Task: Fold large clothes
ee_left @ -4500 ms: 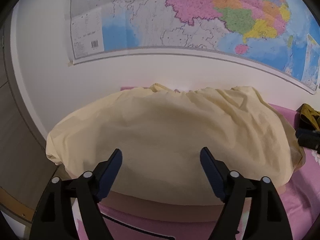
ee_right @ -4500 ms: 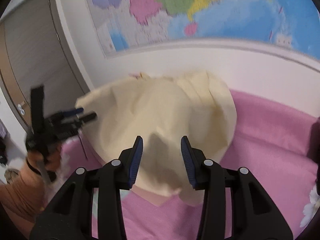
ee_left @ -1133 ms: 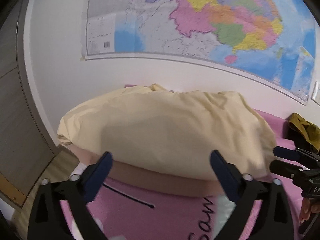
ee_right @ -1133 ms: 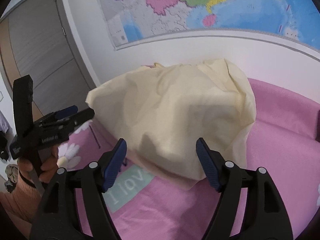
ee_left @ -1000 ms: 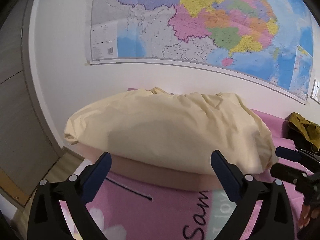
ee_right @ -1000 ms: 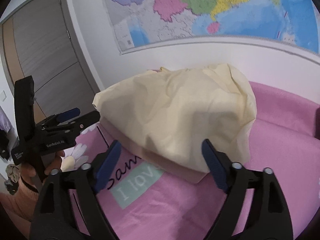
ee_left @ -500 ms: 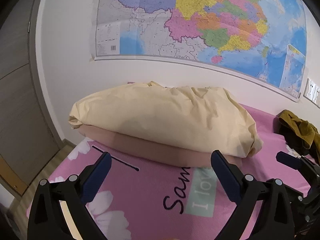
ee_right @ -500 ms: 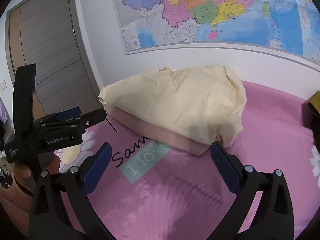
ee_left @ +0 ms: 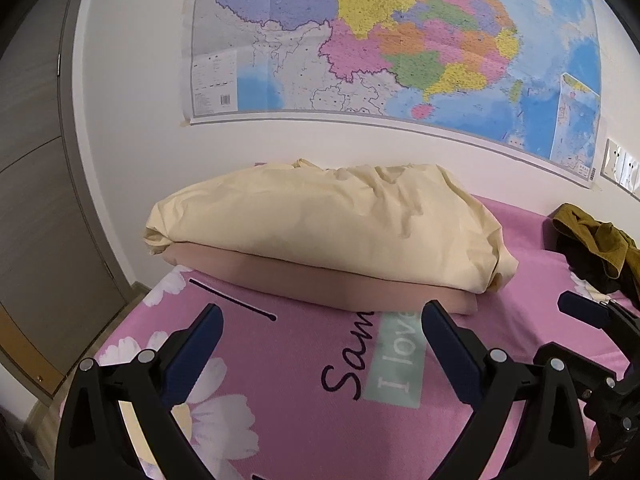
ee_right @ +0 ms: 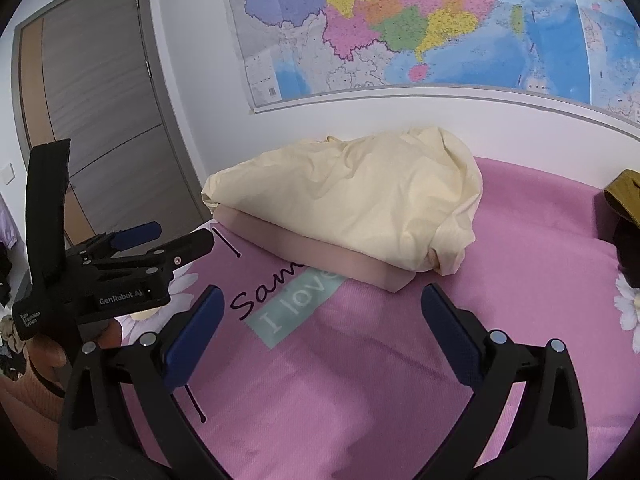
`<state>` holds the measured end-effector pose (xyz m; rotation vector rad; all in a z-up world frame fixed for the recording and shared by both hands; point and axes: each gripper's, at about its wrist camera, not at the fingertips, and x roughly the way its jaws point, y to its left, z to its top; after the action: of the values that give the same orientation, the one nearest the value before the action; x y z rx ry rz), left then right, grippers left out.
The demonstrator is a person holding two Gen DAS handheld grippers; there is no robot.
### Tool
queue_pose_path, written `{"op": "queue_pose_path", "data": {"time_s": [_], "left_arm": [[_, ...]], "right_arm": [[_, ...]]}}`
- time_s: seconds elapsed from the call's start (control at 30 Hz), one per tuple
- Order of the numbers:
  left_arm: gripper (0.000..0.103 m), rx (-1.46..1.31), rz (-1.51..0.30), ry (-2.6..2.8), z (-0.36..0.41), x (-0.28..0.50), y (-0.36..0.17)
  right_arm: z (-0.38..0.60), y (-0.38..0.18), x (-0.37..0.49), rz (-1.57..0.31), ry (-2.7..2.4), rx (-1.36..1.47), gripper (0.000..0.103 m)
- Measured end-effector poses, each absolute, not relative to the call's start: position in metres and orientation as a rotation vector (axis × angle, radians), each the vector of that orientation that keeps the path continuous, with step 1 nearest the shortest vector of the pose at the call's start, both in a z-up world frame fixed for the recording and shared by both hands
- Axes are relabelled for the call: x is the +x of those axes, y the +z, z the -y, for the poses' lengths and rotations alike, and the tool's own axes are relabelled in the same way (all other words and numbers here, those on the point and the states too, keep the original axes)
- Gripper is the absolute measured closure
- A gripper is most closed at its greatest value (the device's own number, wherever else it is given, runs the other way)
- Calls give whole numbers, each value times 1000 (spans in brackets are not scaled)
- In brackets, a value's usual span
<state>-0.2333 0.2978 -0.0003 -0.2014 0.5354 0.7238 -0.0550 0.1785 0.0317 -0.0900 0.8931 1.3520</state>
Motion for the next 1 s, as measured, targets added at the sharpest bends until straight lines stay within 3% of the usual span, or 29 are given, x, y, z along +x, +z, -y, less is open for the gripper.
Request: {"op": "queue_pose_path", "data": {"time_s": [1.0], "left_arm": [[7, -192, -531, 725, -288, -237, -2]], "right_arm": [[-169, 30, -55, -892, 1337, -87, 6]]}}
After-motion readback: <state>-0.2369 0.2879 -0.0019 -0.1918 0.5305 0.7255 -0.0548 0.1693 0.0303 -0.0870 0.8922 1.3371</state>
